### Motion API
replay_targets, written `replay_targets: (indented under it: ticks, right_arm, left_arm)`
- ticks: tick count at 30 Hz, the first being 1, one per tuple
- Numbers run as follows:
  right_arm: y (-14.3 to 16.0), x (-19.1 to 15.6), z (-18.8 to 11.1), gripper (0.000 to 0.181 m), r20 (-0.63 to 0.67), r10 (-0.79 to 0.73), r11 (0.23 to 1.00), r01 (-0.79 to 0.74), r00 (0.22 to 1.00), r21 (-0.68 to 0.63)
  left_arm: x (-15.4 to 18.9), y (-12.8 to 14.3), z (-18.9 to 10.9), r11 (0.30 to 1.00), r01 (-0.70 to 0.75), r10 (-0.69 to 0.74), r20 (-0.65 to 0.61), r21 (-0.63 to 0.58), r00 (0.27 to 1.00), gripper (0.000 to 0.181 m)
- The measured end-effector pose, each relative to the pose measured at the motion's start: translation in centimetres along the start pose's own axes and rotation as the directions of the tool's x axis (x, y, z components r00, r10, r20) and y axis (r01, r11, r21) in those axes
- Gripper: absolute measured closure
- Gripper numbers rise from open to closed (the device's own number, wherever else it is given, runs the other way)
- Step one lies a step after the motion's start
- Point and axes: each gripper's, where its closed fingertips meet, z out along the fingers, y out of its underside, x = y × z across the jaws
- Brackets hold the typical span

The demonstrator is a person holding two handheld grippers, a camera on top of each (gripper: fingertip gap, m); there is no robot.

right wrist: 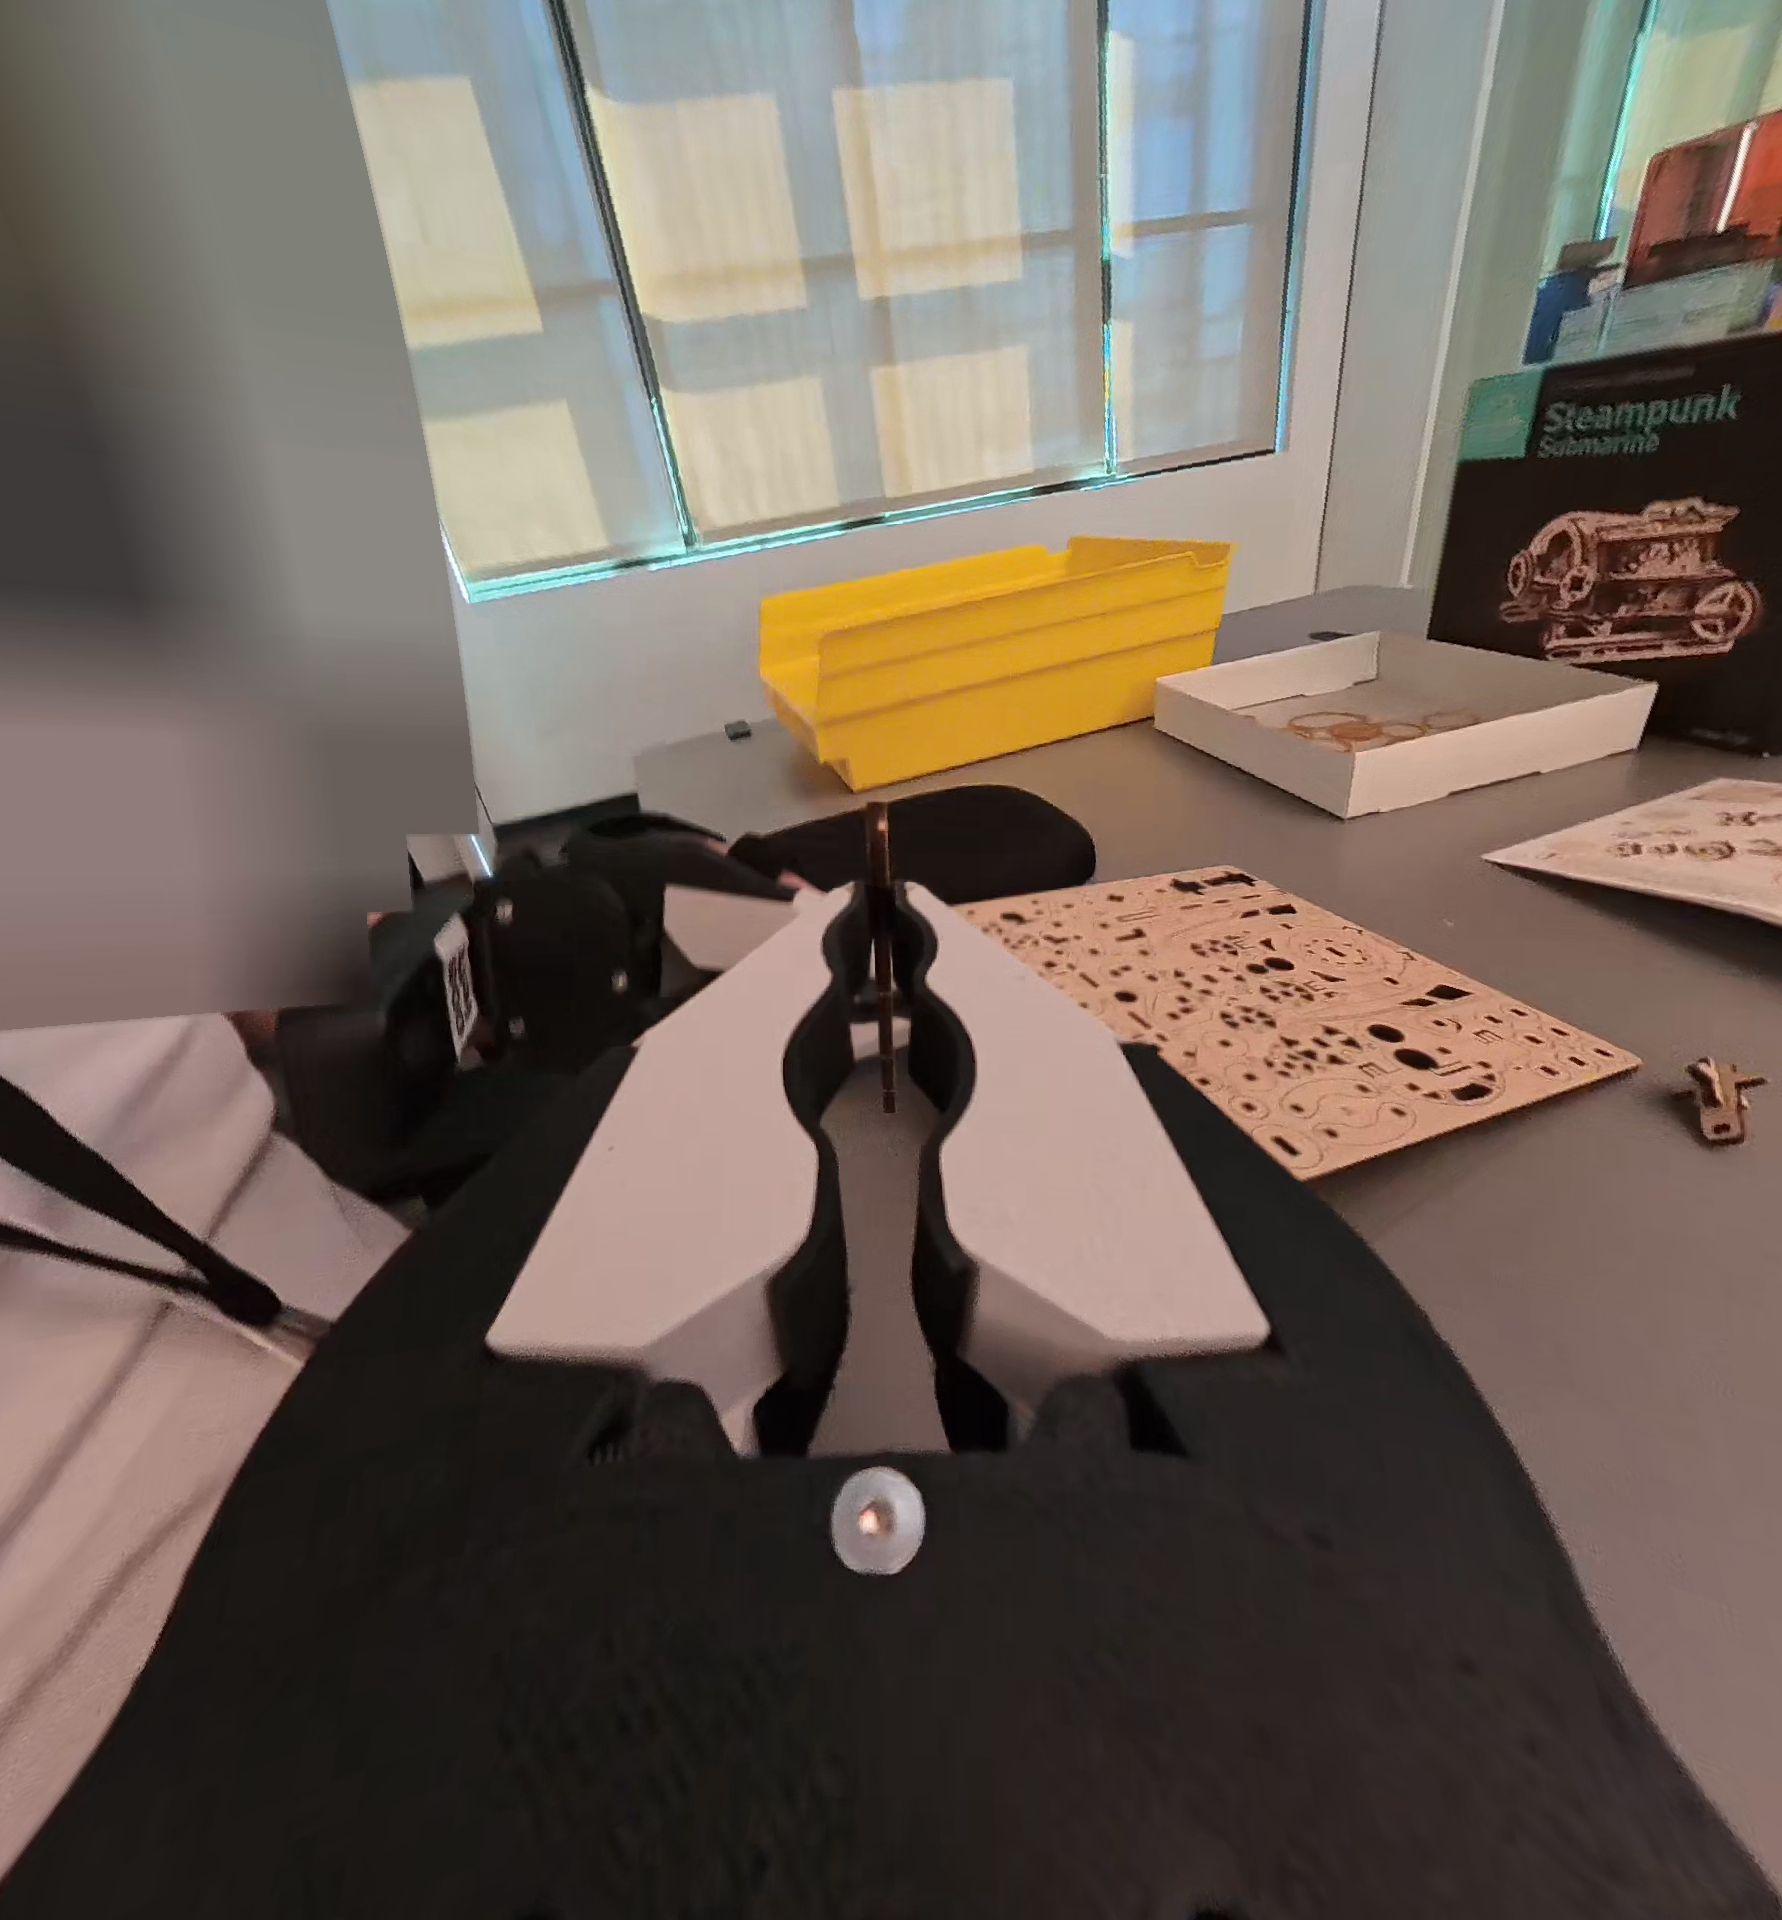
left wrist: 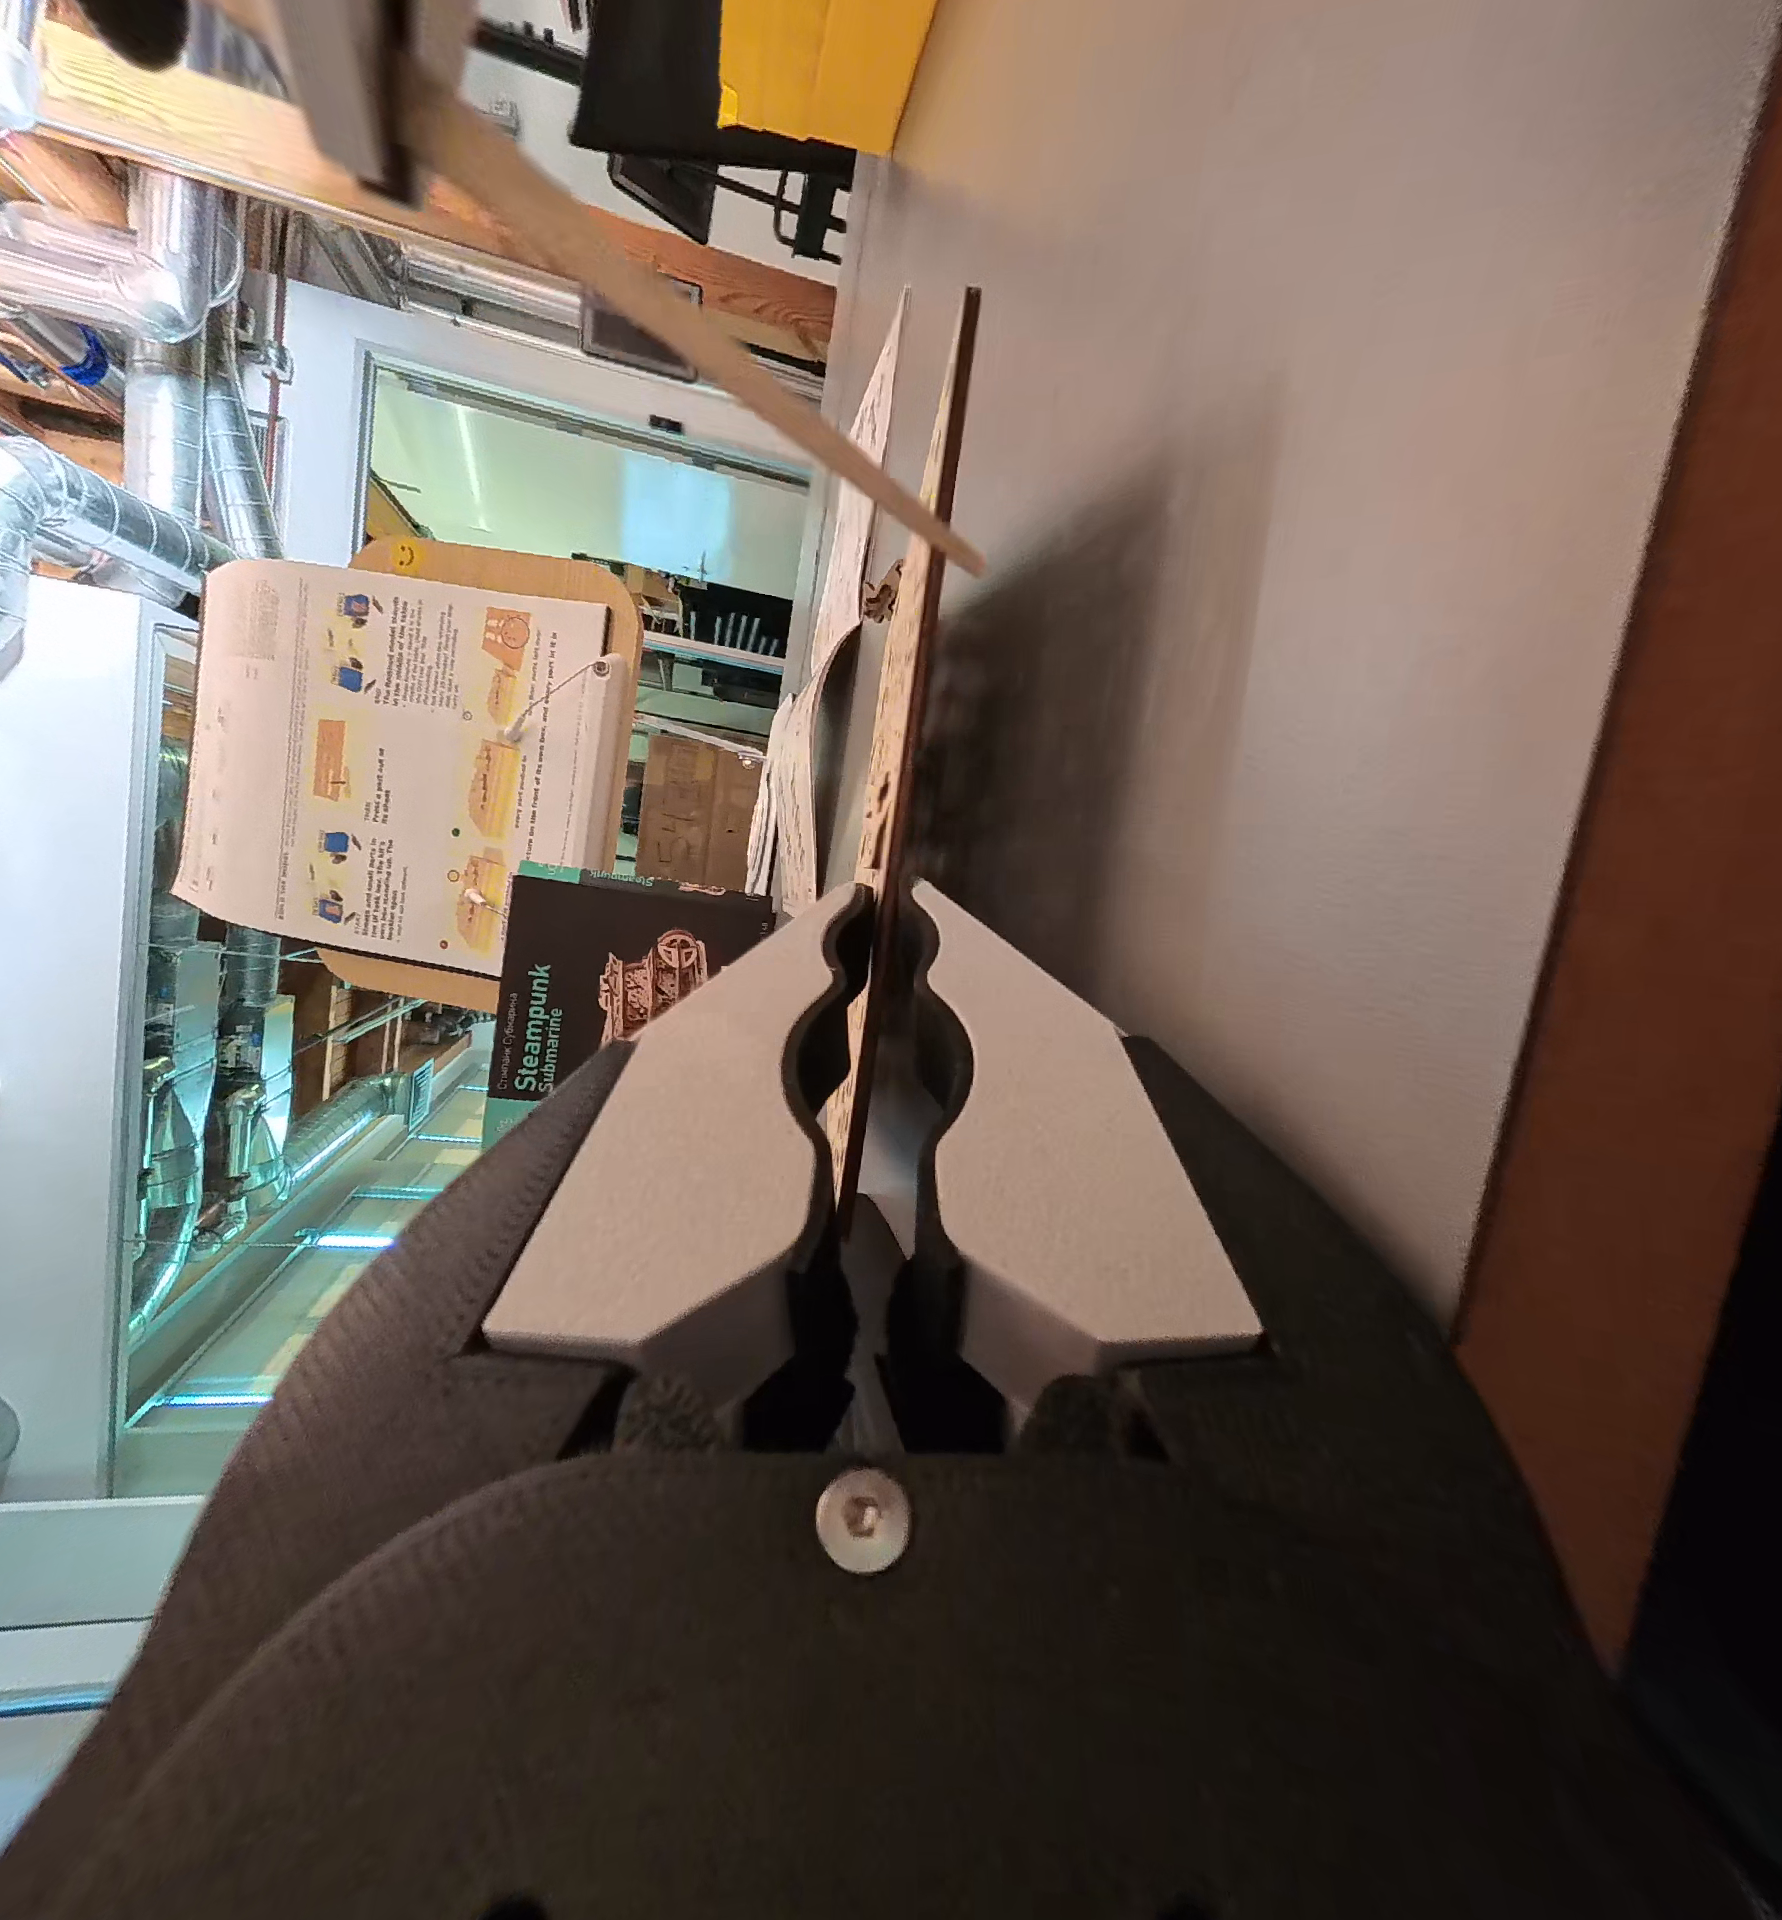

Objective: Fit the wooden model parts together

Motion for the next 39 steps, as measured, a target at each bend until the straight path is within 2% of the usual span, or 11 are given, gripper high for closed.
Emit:
replay_targets:
  ticks: [4, 7, 10, 14, 17, 20, 24, 31, 34, 39]
  right_arm:
    - [0.9, -2.1, 0.3, 0.180, 0.018, -0.259, 0.966, 0.259, 0.966, 0.021]
    - [1.6, -4.1, 1.1, 0.179, 0.031, -0.588, 0.809, 0.588, 0.809, 0.001]
    - [3.8, -4.2, 2.0, 0.179, 0.105, -0.766, 0.621, 0.772, 0.634, -0.136]
    - [4.9, -4.1, 2.4, 0.179, 0.180, -0.874, 0.425, 0.890, 0.451, -0.169]
    - [5.9, -3.6, 2.8, 0.179, 0.230, -0.928, 0.249, 0.948, 0.291, -0.197]
    - [7.1, -3.4, 3.3, 0.179, 0.271, -0.942, 0.147, 0.970, 0.197, -0.196]
    - [6.8, -2.7, 3.9, 0.179, 0.224, -0.972, 0.018, 0.977, 0.067, -0.213]
    - [6.5, -2.6, 4.2, 0.179, 0.207, -0.978, -0.025, 0.975, 0.021, -0.221]
    - [6.4, -2.6, 4.4, 0.179, 0.200, -0.980, -0.025, 0.975, 0.019, -0.219]
    - [6.2, -2.7, 4.6, 0.179, 0.185, -0.982, -0.020, 0.975, 0.021, -0.219]
  left_arm:
    - [0.0, 0.2, -0.1, 1.000, 0.003, -0.003, -0.024, -0.013, 1.000, 0.179]
    - [-0.5, 0.2, -0.4, 1.000, 0.006, -0.007, -0.028, -0.012, 1.000, 0.179]
    - [-1.2, 0.0, -0.8, 1.000, 0.012, -0.012, -0.038, -0.009, 0.999, 0.180]
    - [-1.6, -0.2, -1.1, 1.000, 0.015, -0.015, -0.059, -0.001, 0.998, 0.180]
    - [-1.6, -0.2, -1.2, 1.000, 0.007, -0.007, -0.059, 0.003, 0.998, 0.180]
    - [-1.5, -0.1, -1.2, 1.000, -0.001, 0.002, -0.051, 0.006, 0.999, 0.180]
    - [-1.3, 0.3, -1.2, 1.000, -0.012, 0.012, -0.049, 0.003, 0.999, 0.180]
    - [-1.2, 0.7, -1.1, 1.000, -0.005, 0.005, -0.029, 0.001, 1.000, 0.178]
    - [-1.4, 0.6, -1.1, 1.000, 0.012, -0.011, -0.018, 0.009, 1.000, 0.170]
    - [-1.2, 0.1, -1.0, 1.000, 0.001, -0.001, -0.016, 0.023, 1.000, 0.173]
